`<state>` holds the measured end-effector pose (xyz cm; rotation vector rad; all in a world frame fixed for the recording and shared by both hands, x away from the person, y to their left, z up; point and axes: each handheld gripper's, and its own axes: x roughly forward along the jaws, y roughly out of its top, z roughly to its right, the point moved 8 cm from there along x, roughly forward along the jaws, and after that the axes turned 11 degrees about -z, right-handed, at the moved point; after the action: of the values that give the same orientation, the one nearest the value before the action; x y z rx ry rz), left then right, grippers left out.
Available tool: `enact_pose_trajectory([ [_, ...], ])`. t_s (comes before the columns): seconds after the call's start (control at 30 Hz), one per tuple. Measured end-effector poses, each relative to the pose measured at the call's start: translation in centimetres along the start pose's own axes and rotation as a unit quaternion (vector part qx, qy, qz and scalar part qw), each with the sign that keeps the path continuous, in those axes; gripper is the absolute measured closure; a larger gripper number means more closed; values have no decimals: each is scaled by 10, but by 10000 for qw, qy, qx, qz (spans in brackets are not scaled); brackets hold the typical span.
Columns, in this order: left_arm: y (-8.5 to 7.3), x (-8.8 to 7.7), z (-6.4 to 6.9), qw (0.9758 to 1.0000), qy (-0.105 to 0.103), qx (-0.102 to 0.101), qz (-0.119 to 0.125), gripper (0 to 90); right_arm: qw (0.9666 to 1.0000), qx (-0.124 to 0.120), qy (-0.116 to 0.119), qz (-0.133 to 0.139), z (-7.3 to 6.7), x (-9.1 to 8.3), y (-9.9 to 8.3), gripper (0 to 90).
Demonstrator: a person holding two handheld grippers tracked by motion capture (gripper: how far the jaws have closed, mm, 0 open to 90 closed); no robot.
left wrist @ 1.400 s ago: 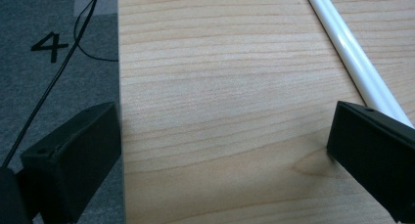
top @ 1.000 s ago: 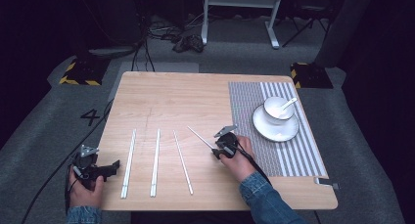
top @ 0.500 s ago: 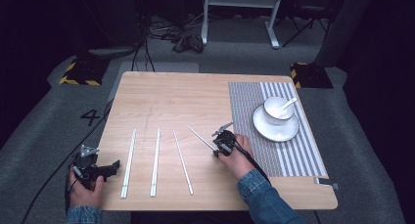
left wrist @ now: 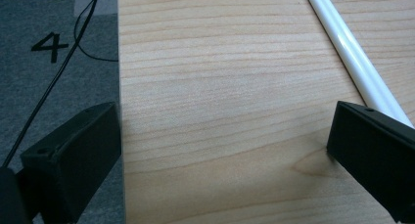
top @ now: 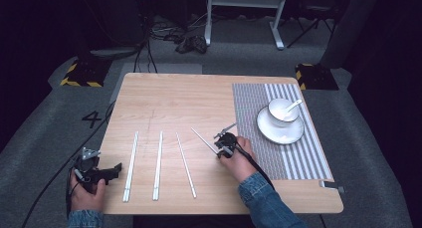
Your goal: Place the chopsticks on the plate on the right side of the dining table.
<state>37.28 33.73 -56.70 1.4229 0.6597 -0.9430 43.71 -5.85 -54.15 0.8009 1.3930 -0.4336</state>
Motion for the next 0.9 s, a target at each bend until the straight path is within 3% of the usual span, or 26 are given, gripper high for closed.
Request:
enact_pose_trajectory([
  [0.33, 0, 0, 0, 10000, -4, -3, -4, 0, 9999, 8, 21, 141, 1, 0, -2, 854],
  [0.47, 0, 0, 0, 10000, -3, -2, -5, 0, 9997, 52, 145, 208, 3, -2, -5, 854],
  [0.9, 0, 0, 0, 10000, 2, 4, -3, 0, 9970, 56, 169, 753, 9, -33, -8, 855],
])
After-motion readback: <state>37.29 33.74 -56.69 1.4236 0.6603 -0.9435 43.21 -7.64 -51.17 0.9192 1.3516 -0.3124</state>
